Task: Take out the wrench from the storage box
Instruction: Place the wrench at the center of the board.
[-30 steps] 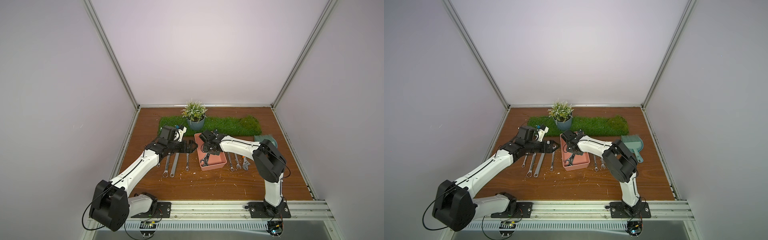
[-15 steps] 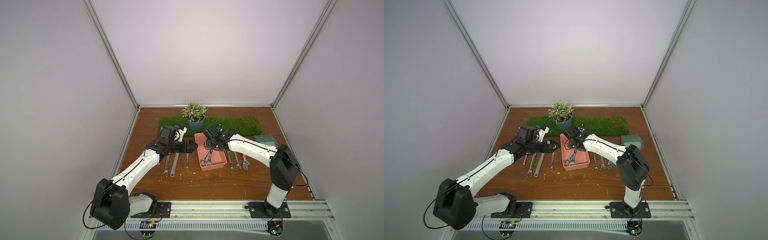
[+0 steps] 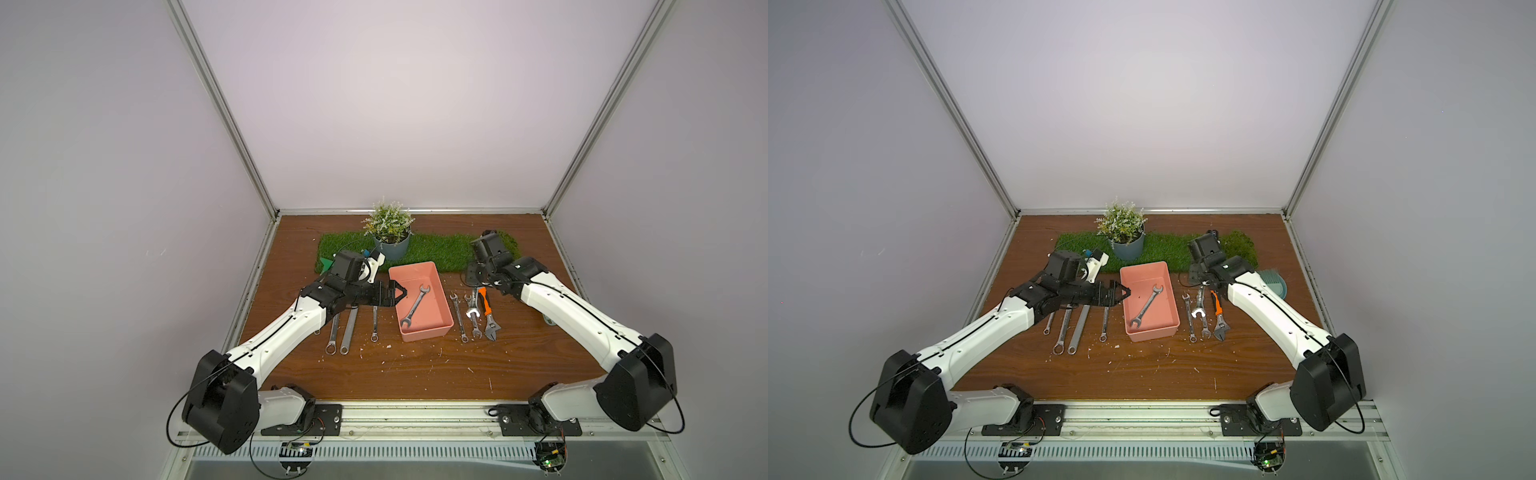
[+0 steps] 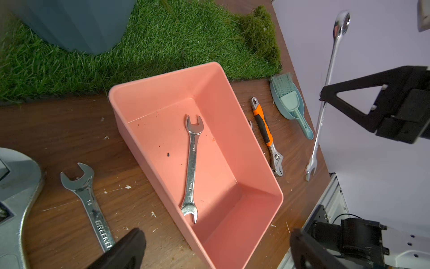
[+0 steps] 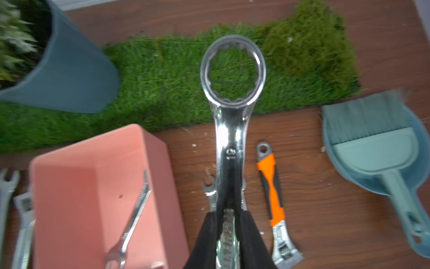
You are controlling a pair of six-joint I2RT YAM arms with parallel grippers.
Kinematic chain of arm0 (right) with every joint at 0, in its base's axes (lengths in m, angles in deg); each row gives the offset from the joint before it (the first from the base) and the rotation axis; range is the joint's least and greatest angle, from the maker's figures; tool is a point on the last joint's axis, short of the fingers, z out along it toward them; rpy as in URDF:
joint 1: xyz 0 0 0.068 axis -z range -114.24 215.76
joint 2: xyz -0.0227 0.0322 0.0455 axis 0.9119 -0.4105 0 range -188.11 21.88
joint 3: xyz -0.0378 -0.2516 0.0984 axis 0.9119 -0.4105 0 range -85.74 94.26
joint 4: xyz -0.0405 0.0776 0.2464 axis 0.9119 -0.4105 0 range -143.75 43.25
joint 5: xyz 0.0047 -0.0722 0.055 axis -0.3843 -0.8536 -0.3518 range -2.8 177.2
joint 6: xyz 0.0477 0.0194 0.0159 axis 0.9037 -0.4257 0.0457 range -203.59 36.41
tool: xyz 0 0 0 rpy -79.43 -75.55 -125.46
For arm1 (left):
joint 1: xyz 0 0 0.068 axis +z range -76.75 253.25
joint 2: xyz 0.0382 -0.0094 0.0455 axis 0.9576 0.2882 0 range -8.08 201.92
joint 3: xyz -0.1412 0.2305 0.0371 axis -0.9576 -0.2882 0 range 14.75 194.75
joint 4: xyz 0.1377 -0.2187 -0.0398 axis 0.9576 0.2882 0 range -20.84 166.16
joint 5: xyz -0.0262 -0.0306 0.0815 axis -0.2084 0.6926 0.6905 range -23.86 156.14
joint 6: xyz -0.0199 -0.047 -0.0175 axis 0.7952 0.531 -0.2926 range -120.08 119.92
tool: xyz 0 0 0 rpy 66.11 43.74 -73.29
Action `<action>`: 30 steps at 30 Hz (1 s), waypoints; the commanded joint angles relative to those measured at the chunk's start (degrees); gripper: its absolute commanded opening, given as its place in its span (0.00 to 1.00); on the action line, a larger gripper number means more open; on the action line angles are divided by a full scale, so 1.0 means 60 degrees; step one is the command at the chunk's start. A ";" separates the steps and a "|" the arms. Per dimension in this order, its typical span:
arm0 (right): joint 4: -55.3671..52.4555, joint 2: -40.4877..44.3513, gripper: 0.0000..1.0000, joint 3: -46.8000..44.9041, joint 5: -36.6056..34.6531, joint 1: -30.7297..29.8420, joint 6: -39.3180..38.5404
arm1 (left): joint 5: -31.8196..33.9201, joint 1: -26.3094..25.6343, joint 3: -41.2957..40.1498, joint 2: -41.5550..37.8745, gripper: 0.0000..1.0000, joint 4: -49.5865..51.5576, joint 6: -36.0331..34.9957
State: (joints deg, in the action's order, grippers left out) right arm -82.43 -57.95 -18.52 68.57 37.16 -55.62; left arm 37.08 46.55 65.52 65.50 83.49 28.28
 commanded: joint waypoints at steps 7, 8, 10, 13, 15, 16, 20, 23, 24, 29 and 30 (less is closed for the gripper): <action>0.1105 0.0137 0.00 -0.1883 0.0113 0.1421 -0.4015 | 0.0358 -0.0130 0.0383 0.0196 1.00 0.0063 0.0129; 0.1302 0.0096 0.00 -0.2060 0.0204 0.1569 -0.4170 | 0.0361 -0.0135 0.0424 0.0187 1.00 0.0107 0.0122; 0.1757 0.0020 0.00 -0.2337 0.0413 0.1811 -0.4362 | 0.0360 -0.0127 0.0486 0.0207 1.00 0.0175 0.0077; 0.2343 -0.0177 0.00 -0.2684 0.0525 0.2148 -0.4526 | 0.0321 -0.0134 0.0534 0.0303 1.00 0.0179 0.0077; 0.2675 -0.0322 0.00 -0.2888 0.0736 0.2376 -0.4614 | 0.0310 -0.0133 0.0561 0.0363 1.00 0.0149 0.0057; 0.2819 -0.0395 0.00 -0.2979 0.0898 0.2532 -0.4617 | 0.0287 -0.0135 0.0585 0.0404 1.00 0.0159 0.0049; 0.3056 -0.0681 0.00 -0.3154 0.1167 0.2878 -0.4544 | 0.0254 -0.0150 0.0570 0.0498 1.00 0.0048 0.0049; 0.3112 -0.0944 0.00 -0.3163 0.1453 0.2994 -0.4525 | 0.0203 -0.0147 0.0517 0.0564 1.00 -0.0043 0.0075; 0.3145 -0.1050 0.00 -0.3167 0.1540 0.3018 -0.4466 | 0.0192 -0.0148 0.0509 0.0578 1.00 -0.0059 0.0071; 0.3343 -0.1456 0.05 -0.3266 0.1739 0.3169 -0.4339 | 0.0236 -0.0141 0.0548 0.0572 1.00 0.0065 -0.0018; 0.3379 -0.1513 0.08 -0.3272 0.1818 0.3158 -0.4290 | 0.0259 -0.0146 0.0538 0.0555 1.00 0.0066 -0.0027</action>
State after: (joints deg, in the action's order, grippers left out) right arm -64.70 -67.26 -37.82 77.40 55.79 -82.03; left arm 38.37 46.25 67.77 68.80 83.55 28.87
